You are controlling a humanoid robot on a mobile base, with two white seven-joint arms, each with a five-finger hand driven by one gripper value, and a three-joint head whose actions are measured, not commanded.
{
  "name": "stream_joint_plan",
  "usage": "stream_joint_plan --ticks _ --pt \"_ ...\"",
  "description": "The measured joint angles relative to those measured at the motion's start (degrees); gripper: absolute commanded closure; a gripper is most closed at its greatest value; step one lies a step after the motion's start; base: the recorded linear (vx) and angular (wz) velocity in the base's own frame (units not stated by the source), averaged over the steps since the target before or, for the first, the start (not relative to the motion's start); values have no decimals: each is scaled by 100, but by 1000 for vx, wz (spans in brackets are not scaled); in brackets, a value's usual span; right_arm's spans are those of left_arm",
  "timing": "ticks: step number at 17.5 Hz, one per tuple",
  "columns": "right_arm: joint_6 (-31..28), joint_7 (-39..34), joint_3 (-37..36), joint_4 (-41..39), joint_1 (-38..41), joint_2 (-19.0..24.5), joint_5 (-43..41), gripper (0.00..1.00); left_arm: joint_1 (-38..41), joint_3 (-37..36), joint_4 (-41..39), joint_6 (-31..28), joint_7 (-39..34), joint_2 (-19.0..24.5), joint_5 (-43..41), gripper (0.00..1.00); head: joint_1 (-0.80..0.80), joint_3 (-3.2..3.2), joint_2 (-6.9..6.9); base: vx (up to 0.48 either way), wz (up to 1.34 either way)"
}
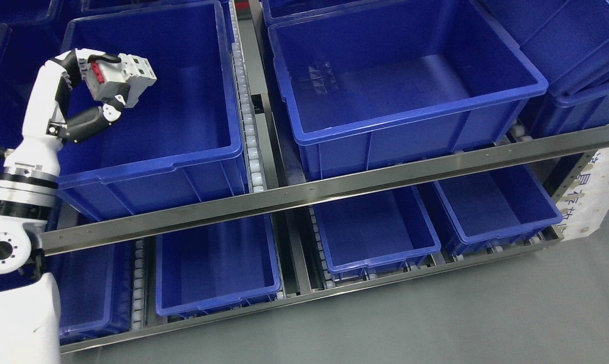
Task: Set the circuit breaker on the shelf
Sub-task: 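Move the left hand over the upper blue bin nearest the left arm, then open the left hand to drop the breaker into the bin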
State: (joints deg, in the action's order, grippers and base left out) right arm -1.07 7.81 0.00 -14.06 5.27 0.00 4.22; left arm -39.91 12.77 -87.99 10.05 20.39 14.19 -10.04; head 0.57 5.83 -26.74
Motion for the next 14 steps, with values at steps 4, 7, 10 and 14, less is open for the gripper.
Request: stream_joint_plan --ticks 4,7,10,14 --pt "0 0 0 0 0 0 0 0 -602 -99 594 -20 378 324 -131 84 0 0 0 121 -7" --pt "0 0 0 0 0 0 0 0 -1082 -282 1174 -24 659 494 -506 83 0 0 0 113 -41" --pt "0 0 0 0 0 0 0 0 -1520 -477 1898 -38 871 678 -1194 83 0 0 0 91 -56" --pt "0 0 0 0 0 0 0 0 -1834 -709 2690 26 913 846 -1893 83 0 0 0 63 -26"
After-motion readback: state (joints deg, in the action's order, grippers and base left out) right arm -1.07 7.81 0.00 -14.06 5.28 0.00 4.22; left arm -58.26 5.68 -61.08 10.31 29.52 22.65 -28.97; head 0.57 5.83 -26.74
